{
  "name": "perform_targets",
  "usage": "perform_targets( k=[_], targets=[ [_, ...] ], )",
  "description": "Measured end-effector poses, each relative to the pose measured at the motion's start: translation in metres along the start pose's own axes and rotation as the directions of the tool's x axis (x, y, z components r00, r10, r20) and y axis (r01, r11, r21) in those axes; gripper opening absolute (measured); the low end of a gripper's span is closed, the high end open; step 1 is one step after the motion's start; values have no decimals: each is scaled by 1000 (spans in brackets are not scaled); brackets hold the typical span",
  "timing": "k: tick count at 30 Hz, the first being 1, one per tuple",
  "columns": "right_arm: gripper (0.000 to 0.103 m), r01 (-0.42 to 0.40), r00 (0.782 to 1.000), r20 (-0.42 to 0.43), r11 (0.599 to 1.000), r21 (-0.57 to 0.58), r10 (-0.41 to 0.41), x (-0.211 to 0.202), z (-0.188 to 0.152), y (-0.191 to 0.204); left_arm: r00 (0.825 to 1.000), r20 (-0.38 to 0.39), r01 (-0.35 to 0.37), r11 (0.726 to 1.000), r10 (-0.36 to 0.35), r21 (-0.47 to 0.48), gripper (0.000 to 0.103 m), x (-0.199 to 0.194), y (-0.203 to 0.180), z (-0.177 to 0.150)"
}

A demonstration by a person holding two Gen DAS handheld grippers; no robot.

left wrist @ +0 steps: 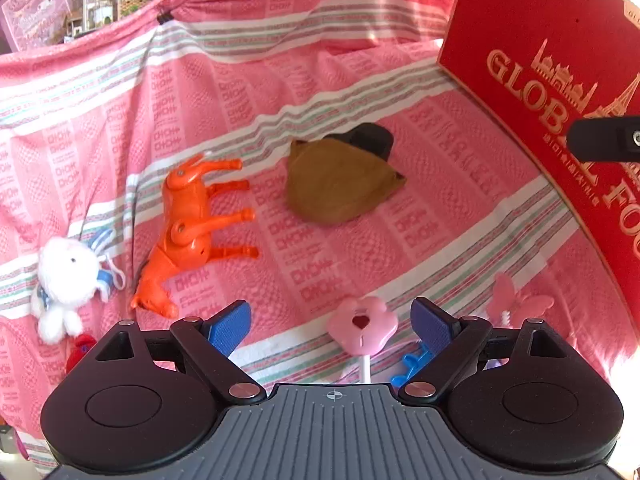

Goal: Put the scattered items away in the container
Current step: 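Withdraw both grippers from the box toward the pink and blue toys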

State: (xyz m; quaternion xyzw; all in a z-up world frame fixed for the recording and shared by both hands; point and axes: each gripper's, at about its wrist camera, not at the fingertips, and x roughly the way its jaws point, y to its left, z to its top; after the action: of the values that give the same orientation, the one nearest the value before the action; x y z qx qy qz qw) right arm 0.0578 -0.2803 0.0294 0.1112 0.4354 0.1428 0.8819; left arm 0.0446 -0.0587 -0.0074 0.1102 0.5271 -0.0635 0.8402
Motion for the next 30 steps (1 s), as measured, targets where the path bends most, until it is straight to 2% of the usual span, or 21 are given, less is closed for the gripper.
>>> perform_targets(
  k=[4, 6, 10, 11, 20, 30],
  targets=[
    [86, 14, 998, -65, 999, -42, -17, 10, -31, 8, 999, -28, -16, 1000, 16, 2, 94, 11, 7, -17],
    [81, 24, 996, -88, 998, -50, -29, 12, -43, 8, 999, -39, -18, 1000, 18, 5, 94, 17, 8, -24],
    [62, 30, 989, -145, 999, -27, -34, 18, -65, 5, 997, -82, 6, 1000, -6, -1, 94, 30, 6, -38],
    [60, 35, 987, -154, 999, -24, -38, 18, -69, 4, 996, -90, 11, 1000, -10, 1, 94, 32, 5, -42],
    [61, 93, 966, -245, 996, 8, -88, 25, -106, -10, 992, -126, 31, 1000, -30, 2, 91, 45, -1, -58],
    [63, 128, 940, -328, 989, 72, -98, 26, -134, -23, 988, -148, 37, 999, -38, -9, 89, 55, -6, -56]
  ],
)
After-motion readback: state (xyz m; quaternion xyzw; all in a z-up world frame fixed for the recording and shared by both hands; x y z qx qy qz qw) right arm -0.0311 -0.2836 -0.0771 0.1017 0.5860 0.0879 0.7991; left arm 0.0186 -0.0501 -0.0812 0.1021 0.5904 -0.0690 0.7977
